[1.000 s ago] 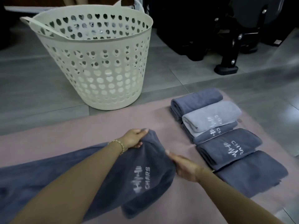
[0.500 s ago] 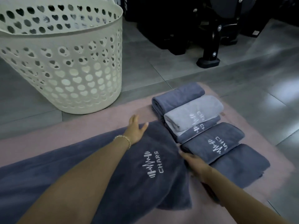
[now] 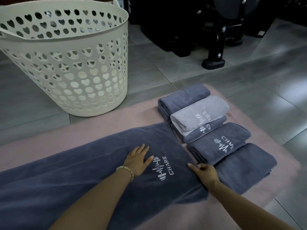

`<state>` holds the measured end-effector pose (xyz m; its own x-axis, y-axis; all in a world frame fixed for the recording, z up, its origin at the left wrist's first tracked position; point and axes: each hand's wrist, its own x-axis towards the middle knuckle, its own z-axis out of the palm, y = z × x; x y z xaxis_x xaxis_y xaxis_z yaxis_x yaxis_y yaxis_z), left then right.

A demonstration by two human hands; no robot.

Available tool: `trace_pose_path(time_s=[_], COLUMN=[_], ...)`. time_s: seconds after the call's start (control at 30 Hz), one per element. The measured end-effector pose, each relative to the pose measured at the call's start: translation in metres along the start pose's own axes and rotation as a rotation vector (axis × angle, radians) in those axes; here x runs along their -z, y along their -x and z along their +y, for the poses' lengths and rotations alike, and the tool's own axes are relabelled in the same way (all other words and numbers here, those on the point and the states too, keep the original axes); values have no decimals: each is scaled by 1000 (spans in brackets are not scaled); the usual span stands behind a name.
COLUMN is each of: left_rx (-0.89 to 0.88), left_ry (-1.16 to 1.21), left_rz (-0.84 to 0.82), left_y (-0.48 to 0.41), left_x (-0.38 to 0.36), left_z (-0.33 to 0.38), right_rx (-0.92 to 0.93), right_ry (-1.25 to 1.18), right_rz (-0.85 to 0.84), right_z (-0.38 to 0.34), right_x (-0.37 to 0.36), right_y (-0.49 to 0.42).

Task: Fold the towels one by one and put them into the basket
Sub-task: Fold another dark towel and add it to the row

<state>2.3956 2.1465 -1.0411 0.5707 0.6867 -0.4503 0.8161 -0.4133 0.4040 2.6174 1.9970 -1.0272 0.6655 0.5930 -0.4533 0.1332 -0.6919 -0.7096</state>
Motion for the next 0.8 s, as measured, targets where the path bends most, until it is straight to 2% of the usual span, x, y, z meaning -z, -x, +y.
trace_pose_path(time_s=[0.1, 0.23, 0.33, 0.57, 0.73, 0.8], left_rx=[15, 38, 66, 236, 374, 488], left_ry=[51, 83, 71, -22, 11, 50], left_rz=[-18, -3, 47, 63, 214, 290], left_y=[11, 36, 61, 164, 267, 308], left_x=[6, 20, 43, 95, 85, 70], left_z=[-1, -18, -50, -172, -269, -308], right_rx=[35, 191, 253, 395, 432, 454], right_ry=[122, 293, 362, 362, 369, 386], right_rz=[-59, -43, -137, -373, -588, -662], right_z=[-8, -30, -54, -115, -134, -137], right_x=[-8, -25, -46, -134, -223, -259], right_y=[10, 26, 39, 91, 149, 174])
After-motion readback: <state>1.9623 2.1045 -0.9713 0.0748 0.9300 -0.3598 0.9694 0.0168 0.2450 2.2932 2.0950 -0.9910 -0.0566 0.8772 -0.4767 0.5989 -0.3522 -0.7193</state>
